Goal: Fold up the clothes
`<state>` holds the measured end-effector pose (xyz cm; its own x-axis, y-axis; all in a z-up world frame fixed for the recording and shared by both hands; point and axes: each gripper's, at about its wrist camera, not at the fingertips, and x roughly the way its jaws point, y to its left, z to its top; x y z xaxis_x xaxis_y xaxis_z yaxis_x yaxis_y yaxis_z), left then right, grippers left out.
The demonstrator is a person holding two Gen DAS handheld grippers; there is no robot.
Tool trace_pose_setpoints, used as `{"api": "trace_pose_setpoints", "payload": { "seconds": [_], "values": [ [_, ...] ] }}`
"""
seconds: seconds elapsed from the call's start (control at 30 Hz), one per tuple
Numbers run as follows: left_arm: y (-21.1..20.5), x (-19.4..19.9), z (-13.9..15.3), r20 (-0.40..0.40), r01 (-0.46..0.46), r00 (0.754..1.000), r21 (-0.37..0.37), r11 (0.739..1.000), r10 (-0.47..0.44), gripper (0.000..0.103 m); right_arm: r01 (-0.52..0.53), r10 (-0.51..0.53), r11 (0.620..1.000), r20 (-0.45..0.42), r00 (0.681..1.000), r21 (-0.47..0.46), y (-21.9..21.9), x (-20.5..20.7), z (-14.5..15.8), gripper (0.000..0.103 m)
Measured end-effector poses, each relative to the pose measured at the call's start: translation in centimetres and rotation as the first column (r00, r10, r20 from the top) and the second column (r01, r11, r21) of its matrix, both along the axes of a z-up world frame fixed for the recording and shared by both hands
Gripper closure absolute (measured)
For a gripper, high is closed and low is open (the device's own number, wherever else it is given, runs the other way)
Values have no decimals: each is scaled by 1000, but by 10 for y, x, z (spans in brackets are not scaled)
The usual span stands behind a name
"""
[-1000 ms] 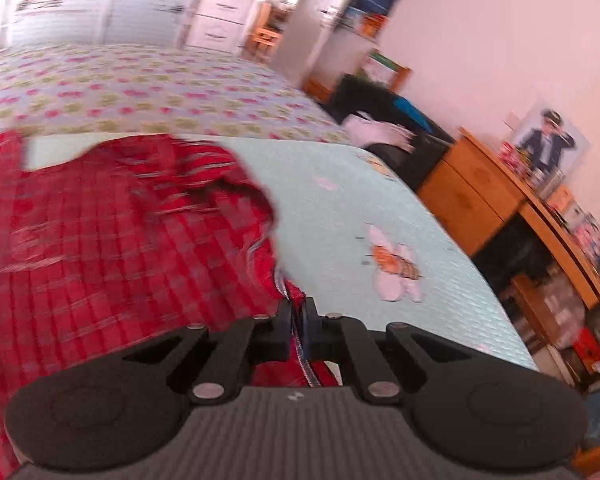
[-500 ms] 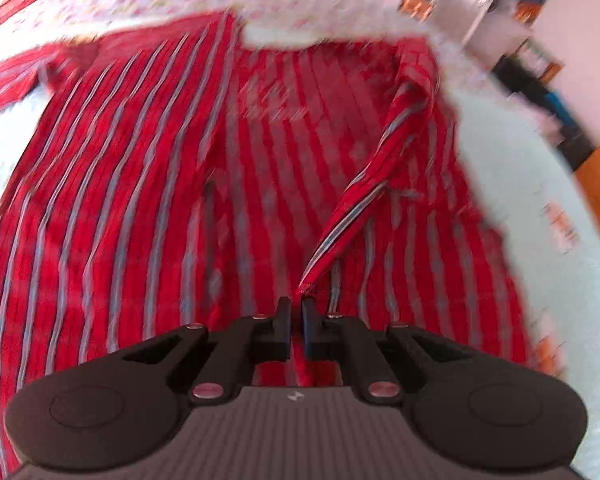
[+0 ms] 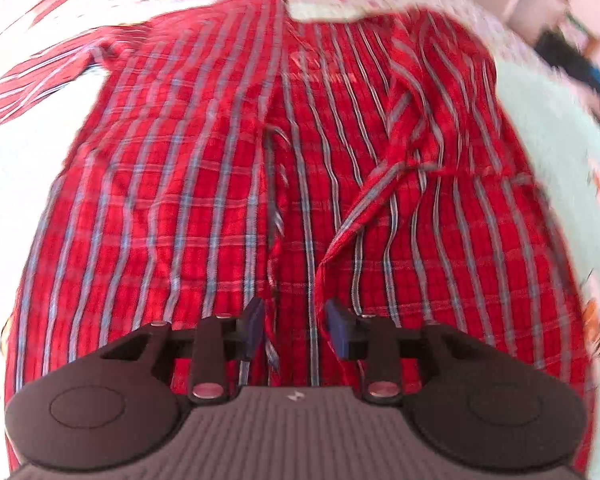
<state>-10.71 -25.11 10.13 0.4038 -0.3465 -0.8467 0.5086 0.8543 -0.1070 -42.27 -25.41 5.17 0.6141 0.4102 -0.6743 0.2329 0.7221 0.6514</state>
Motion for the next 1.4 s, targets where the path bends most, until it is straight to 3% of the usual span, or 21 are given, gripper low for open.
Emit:
{"api": "trace_pose_setpoints", "payload": {
  "seconds": [0.07,0.13,0.17,0.2,0.3,0.4,0.53,0.57,0.63,0.67,0.7,0.9,1.07,1.13,1.2,1.3,1.4],
  "values": [
    [0,-17,21,88,-15,996,-45,999,19,66,112,-112,994,4,994,-13,-17,-13,7,64],
    [-18,-31,36,120,77,991,-109,991,-64,59,223,-223,975,0,975,-26,-34,-26,9,64],
    [-33,-37,41,118,150,984,-140,979,-134,50,269,-269,963,-8,963,-34,-38,-30,8,64],
    [-53,-41,43,110,221,973,-164,961,-205,44,308,-309,950,-17,951,-45,-42,-34,6,63],
    [-113,-42,37,77,351,936,-197,915,-342,43,343,-348,936,-52,936,-79,-45,-41,-3,63],
    [-170,-37,22,27,400,915,-183,898,-402,42,356,-363,929,-70,929,-98,-44,-47,-9,62],
    [-216,-30,-2,-57,417,902,-151,896,-429,42,357,-364,930,-76,928,-90,-37,-53,-13,54],
    [-225,-30,-8,-71,433,893,-138,891,-445,43,352,-360,931,-80,930,-91,-35,-53,-14,54],
    [-236,-31,-19,-100,440,889,-80,894,-447,60,342,-349,936,-82,934,-90,-33,-52,-17,53],
    [-240,-32,-21,-99,451,885,-58,891,-454,75,341,-347,936,-78,935,-87,-33,-52,-17,52],
    [-243,-33,-23,-93,463,881,-37,886,-464,80,344,-349,936,-72,934,-80,-33,-52,-18,52],
    [-247,-32,-25,-87,454,886,-26,890,-455,83,420,-415,906,-75,907,55,-41,-62,-31,47],
    [-256,-27,-28,-101,428,897,-38,903,-429,83,417,-412,906,-78,908,73,-41,-66,-34,47],
    [-260,-26,-28,-99,423,900,-39,905,-425,83,374,-370,925,-75,926,60,-37,-60,-34,53],
    [-265,-23,-29,-101,414,904,-44,909,-416,83,340,-335,939,-75,939,51,-37,-56,-35,100],
    [-269,-19,-31,-104,399,909,-56,915,-403,83,352,-352,936,-88,932,-18,-53,-63,-30,101],
    [-270,-16,-34,-108,386,913,-89,918,-394,83,458,-450,889,-134,883,27,-78,-85,-36,101]
  ]
}}
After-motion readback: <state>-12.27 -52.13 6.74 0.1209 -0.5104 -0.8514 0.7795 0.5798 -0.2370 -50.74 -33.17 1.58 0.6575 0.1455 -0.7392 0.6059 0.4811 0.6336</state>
